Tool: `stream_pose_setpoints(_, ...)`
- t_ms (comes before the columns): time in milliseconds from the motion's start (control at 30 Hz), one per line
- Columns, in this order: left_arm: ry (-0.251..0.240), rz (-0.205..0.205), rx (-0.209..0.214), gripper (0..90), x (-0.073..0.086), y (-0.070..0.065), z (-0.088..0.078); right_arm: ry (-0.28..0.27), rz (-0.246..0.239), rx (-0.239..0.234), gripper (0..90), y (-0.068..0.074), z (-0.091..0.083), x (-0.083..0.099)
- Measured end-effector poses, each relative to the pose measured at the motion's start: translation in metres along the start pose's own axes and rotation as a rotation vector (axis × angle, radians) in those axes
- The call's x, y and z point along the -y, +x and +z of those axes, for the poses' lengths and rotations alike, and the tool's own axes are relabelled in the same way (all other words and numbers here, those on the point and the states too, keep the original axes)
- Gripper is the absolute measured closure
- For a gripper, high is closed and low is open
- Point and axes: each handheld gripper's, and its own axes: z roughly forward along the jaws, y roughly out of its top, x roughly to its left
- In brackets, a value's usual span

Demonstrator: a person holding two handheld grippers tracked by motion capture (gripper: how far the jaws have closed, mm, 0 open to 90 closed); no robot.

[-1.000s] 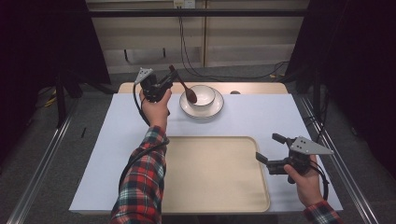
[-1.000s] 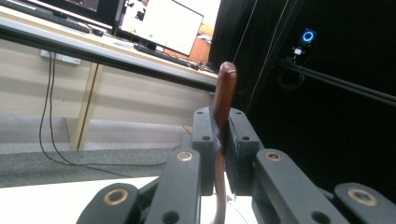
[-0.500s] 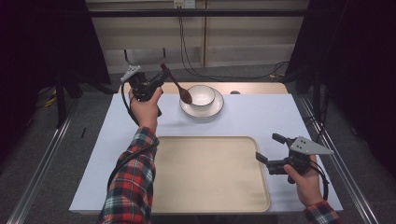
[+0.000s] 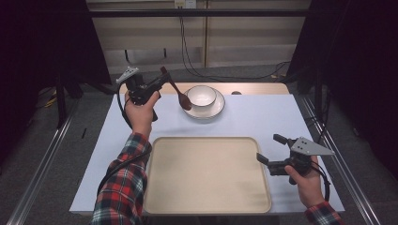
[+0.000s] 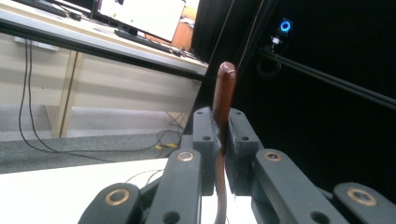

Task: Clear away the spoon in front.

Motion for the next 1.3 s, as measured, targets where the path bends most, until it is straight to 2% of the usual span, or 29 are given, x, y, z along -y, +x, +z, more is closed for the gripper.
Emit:
stream_pose_setpoints(67, 0.02, 0.018, 0.015, 84.3, 0.0, 0.0, -0.003, 0.001, 0.001, 0.005, 3.3, 0.0, 0.0, 0.0)
stream_pose_setpoints(133, 0.021, 0.01, 0.019, 84.3, 0.0, -0.002, -0.003, 0.001, -0.003, 0.004, 3.2, 0.0, 0.0, 0.0)
stream_pose_setpoints(300, 0.061, 0.024, 0.049, 84.3, 0.001, -0.006, -0.008, 0.003, -0.001, 0.006, 3.3, 0.001, 0.0, 0.0)
stream_pose_setpoints(333, 0.055, 0.013, 0.047, 84.3, 0.002, -0.008, -0.008, 0.003, 0.001, 0.007, 3.3, 0.001, 0.0, 0.0)
stream_pose_setpoints(367, 0.076, 0.021, 0.068, 84.4, 0.002, -0.008, -0.012, 0.002, -0.002, 0.015, 3.3, 0.001, 0.001, 0.0)
stream_pose_setpoints(400, 0.076, 0.021, 0.068, 84.3, 0.002, -0.008, -0.012, 0.002, -0.002, 0.015, 3.3, 0.001, 0.001, 0.0)
stream_pose_setpoints(433, 0.066, 0.005, 0.069, 84.3, 0.003, -0.01, -0.013, 0.004, -0.001, 0.005, 3.3, 0.001, 0.001, 0.0)
stream_pose_setpoints(600, 0.094, 0.01, 0.094, 84.3, 0.007, -0.011, -0.02, 0.004, -0.002, 0.008, 3.3, 0.001, 0.001, 0.0)
stream_pose_setpoints(633, 0.07, -0.025, 0.089, 84.3, 0.009, -0.013, -0.019, 0.003, -0.001, 0.01, 3.3, 0.001, 0.001, 0.0)
stream_pose_setpoints(667, 0.104, 0.016, 0.101, 84.3, 0.009, -0.011, -0.022, 0.007, 0.001, 0.007, 3.3, 0.002, 0.0, 0.0)
stream_pose_setpoints(700, 0.096, 0.003, 0.105, 84.4, 0.011, -0.013, -0.024, 0.006, 0.0, 0.009, 3.3, 0.001, 0.0, 0.0)
stream_pose_setpoints(833, 0.107, 0.024, 0.126, 84.4, 0.012, -0.015, -0.029, 0.004, -0.005, 0.011, 3.3, 0.001, 0.001, 0.0)
stream_pose_setpoints(967, 0.111, 0.026, 0.138, 84.5, 0.014, -0.018, -0.031, 0.002, 0.0, 0.011, 3.3, 0.001, 0.001, 0.0)
stream_pose_setpoints(1000, 0.107, 0.011, 0.148, 84.5, 0.014, -0.019, -0.031, 0.007, 0.0, 0.009, 3.3, 0.001, 0.001, 0.0)
stream_pose_setpoints(1033, 0.125, 0.025, 0.149, 84.4, 0.015, -0.019, -0.033, 0.008, 0.0, 0.008, 3.3, 0.002, 0.001, 0.0)
stream_pose_setpoints(1100, 0.126, 0.017, 0.158, 84.4, 0.016, -0.02, -0.033, 0.009, 0.0, 0.008, 3.3, 0.002, 0.001, 0.0)
stream_pose_setpoints(1133, 0.12, 0.013, 0.147, 84.4, 0.017, -0.021, -0.034, 0.007, 0.0, 0.005, 3.3, 0.002, 0.001, 0.0)
stream_pose_setpoints(1300, 0.145, 0.019, 0.18, 84.4, 0.02, -0.022, -0.039, 0.011, -0.001, 0.008, 3.3, 0.002, 0.001, 0.0)
